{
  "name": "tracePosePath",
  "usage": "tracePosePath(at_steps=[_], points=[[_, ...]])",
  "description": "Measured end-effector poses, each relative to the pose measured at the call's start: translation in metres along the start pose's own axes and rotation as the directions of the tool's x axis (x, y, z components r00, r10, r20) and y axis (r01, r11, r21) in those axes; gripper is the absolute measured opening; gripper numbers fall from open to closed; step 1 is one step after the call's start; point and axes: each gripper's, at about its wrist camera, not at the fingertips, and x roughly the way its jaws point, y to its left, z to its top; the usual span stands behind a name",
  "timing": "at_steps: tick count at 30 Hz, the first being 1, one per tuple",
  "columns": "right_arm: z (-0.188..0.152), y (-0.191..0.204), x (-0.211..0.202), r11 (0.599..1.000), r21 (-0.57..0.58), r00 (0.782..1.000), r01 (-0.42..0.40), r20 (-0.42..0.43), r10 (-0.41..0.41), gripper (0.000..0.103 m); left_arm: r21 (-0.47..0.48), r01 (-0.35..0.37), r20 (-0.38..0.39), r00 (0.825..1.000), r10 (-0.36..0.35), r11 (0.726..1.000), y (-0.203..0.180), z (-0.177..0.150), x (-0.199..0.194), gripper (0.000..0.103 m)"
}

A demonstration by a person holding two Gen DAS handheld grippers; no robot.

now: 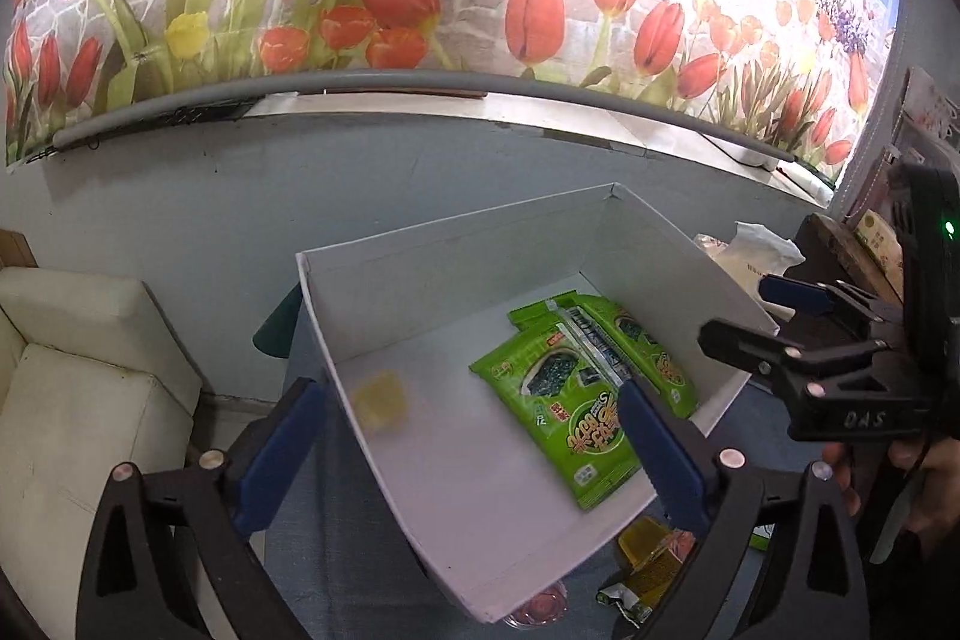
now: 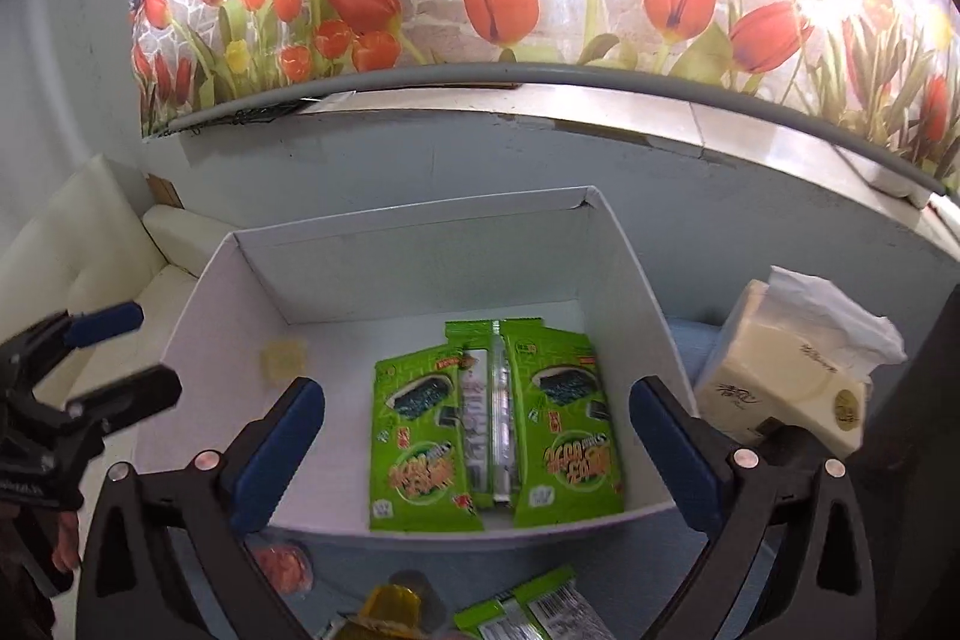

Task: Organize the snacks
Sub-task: 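Carry the seaweed bag and jelly cup over the white box and release both, then grasp the long green-and-white snack bag with the right tool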

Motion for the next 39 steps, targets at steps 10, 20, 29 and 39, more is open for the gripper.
tracePosePath(at_steps=[10, 20, 29, 39], points=[[-0.045, -0.020, -0.075, 0.998, 0.038, 0.995, -0.050, 0.084, 0.047, 0.103, -0.049, 0.017, 0.026, 1.000, -0.015, 0.999, -0.015, -0.017, -0.042, 0.103], [-0.151, -0.048, -0.116, 0.999, 0.041, 0.998, -0.016, 0.067, 0.013, 0.103, 0.043, 0.033, 0.048, 0.998, -0.035, 0.999, -0.064, -0.100, -0.111, 0.103], [-0.194, -0.053, -0.058, 0.995, -0.095, 0.998, -0.011, -0.068, 0.004, 0.103, 0.001, 0.108, -0.010, 0.994, -0.108, 0.994, -0.096, -0.191, -0.150, 0.103], [-0.169, -0.059, 0.003, 0.989, -0.144, 0.986, -0.025, -0.164, 0.001, 0.103, -0.003, 0.097, -0.044, 0.994, -0.097, 0.995, -0.099, -0.226, -0.171, 0.103]])
